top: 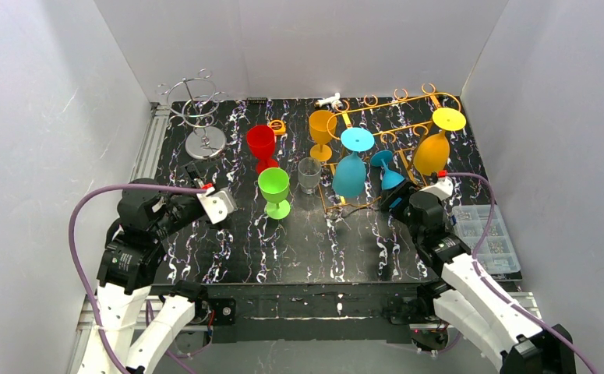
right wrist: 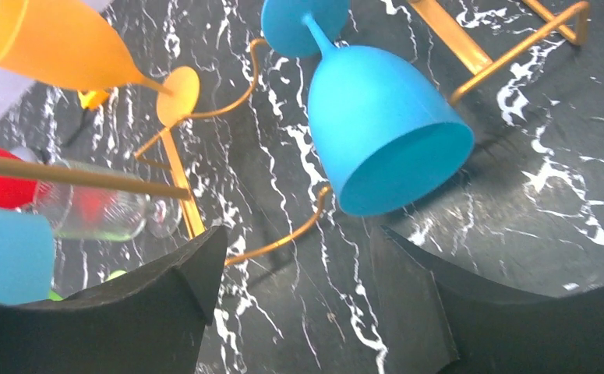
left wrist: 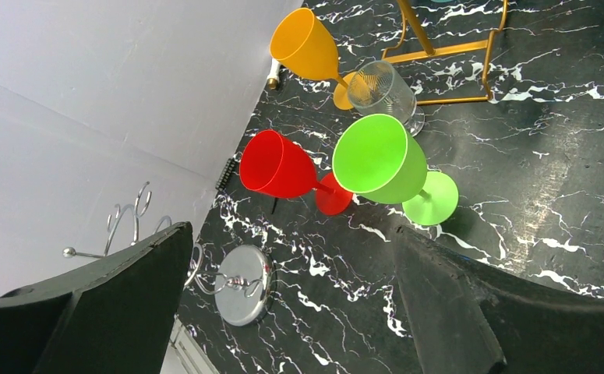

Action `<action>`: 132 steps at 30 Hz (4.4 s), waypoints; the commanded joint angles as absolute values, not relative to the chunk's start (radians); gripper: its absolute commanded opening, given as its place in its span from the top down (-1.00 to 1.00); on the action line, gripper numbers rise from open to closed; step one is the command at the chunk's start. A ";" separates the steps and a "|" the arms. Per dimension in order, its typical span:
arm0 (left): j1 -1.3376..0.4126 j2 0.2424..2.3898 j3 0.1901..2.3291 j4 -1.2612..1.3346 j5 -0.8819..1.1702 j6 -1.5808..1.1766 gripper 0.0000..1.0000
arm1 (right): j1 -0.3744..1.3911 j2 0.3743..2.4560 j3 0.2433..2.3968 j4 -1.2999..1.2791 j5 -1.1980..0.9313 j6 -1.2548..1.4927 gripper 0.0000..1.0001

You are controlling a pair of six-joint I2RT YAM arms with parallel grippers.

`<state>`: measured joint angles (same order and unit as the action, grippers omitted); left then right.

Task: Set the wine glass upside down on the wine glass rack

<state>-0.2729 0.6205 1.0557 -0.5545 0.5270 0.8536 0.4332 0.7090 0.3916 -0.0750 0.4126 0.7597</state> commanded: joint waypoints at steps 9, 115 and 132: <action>-0.274 0.610 1.083 -0.575 0.534 0.864 -0.97 | 0.431 0.858 0.310 0.285 0.552 0.875 -0.37; -0.874 1.279 1.570 -0.189 0.547 0.312 -0.28 | -0.219 0.237 0.888 -0.010 -0.826 1.201 0.97; -0.890 1.391 1.762 -0.189 0.431 0.350 1.00 | -0.158 0.214 0.924 -0.285 -0.855 1.033 0.10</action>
<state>-0.8867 1.4040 1.6962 -0.1928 0.4232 0.3084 -0.2039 0.2043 0.8574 -0.0940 -0.8593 1.2003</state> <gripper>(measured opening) 0.027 0.248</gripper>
